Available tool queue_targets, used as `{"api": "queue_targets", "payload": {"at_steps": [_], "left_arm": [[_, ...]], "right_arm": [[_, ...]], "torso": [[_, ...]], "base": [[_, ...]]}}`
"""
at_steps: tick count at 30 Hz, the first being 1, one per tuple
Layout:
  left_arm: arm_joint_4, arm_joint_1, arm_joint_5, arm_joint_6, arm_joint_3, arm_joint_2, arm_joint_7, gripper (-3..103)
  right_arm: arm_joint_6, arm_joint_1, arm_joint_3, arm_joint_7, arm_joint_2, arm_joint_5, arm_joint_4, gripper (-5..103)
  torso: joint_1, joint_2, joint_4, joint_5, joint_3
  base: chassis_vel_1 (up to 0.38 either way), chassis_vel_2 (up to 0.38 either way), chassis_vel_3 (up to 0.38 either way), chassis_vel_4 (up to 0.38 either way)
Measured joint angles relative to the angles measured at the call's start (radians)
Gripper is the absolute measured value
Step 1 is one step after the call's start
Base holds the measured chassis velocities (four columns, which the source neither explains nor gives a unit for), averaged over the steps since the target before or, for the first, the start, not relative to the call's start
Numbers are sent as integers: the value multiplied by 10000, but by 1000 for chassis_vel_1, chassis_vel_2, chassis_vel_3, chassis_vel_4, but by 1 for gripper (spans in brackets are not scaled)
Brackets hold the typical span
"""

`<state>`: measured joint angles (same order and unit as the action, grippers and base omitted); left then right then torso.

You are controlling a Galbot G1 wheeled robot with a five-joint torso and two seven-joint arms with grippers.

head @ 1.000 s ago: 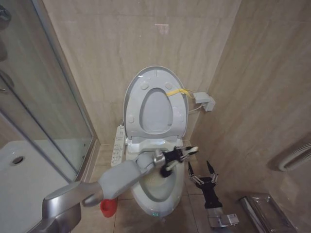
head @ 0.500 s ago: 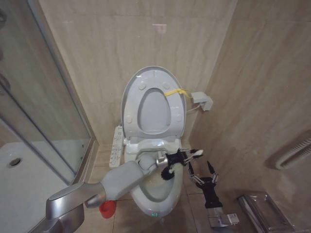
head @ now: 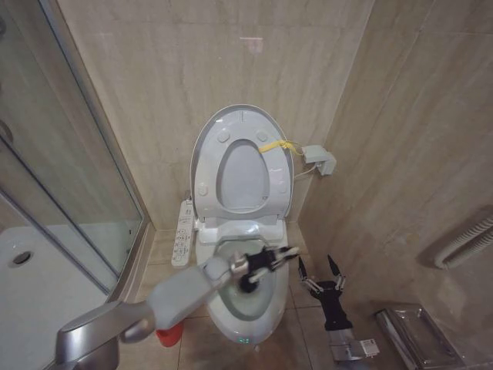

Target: Open the toilet lid, clean the toilet bowl with a toilet brush, close the toilet lid, and flush.

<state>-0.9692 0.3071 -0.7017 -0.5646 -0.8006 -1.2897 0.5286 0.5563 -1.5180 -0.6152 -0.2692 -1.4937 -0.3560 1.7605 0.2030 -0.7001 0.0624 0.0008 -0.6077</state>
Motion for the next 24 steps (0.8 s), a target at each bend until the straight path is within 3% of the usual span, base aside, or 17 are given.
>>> {"api": "queue_targets", "payload": {"at_steps": [4,7,12,16,18,20,23,24], "left_arm": [[-1110,-290,-302,126,289,-302,-107,22],[-948,-246,-95,12,190,-210,-88,22],[55,199,231,-185,182,122,-55,22],[-568,286,69,-115,605,-133,-209,22],[-1062,247,39,-132,685,-230,-262,22],[-625,308,226,-215,603,-101,-223,22],[203,510,453,-336,553,84,-197,22],[427,581,528,-414,632,95,-184,22]], "right_arm": [[7,-31,-42,-2,0,-21,-12,100],[9,-72,-46,1,-1,-26,42,100],[10,-89,-24,4,99,-69,100,100],[9,-103,-93,0,159,-132,100,100],[6,-85,-106,5,147,-145,104,100],[5,-87,-91,4,142,-145,116,100],[5,-80,-38,6,161,-147,112,100],[5,-73,-13,3,173,-147,91,100]], "torso": [[-2,-2,25,-5,3],[-2,-2,35,-5,4],[0,0,2,0,0],[-1,0,10,-2,1],[-2,-3,36,-12,5],[-2,-2,35,-2,4],[-1,0,19,-6,1],[0,0,2,-5,1]], "base": [[34,49,16,36],[-17,-19,-9,-11],[-10,-12,-5,-7],[58,55,14,21],[0,0,0,0],[-25,-32,-21,-7],[-24,-51,-12,2],[0,0,0,0]]}}
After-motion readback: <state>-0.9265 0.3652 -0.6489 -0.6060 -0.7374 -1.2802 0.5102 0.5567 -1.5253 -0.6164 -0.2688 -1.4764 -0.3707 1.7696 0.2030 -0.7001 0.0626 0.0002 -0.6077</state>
